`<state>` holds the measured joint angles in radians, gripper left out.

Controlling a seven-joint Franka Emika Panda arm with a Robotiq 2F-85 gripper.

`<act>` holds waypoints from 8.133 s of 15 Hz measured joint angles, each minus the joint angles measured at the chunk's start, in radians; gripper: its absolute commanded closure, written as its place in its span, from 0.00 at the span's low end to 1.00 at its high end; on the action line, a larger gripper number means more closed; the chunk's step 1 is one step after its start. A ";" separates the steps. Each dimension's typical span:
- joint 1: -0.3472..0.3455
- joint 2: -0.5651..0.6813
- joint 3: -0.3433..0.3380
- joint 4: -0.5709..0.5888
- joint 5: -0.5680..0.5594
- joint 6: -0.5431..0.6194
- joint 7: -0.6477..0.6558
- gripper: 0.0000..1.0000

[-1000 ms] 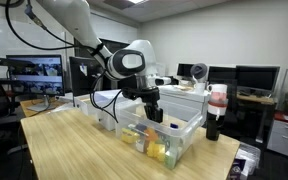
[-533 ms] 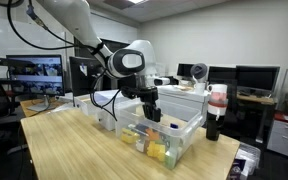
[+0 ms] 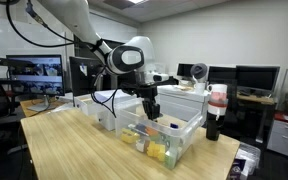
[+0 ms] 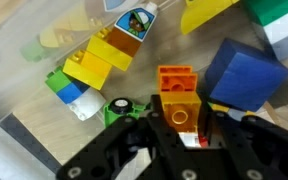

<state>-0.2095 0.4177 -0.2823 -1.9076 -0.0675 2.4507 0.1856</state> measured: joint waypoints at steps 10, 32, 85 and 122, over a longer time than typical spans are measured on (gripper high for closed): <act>0.004 -0.202 0.058 0.036 -0.001 -0.165 -0.143 0.89; 0.063 -0.617 0.110 -0.340 0.502 -0.344 -0.544 0.89; 0.068 -0.495 0.054 -0.371 0.714 -0.506 -0.845 0.99; 0.077 -0.493 0.118 -0.379 0.325 -0.255 -0.723 0.55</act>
<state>-0.1325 -0.0748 -0.1647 -2.2864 0.2572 2.1957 -0.5370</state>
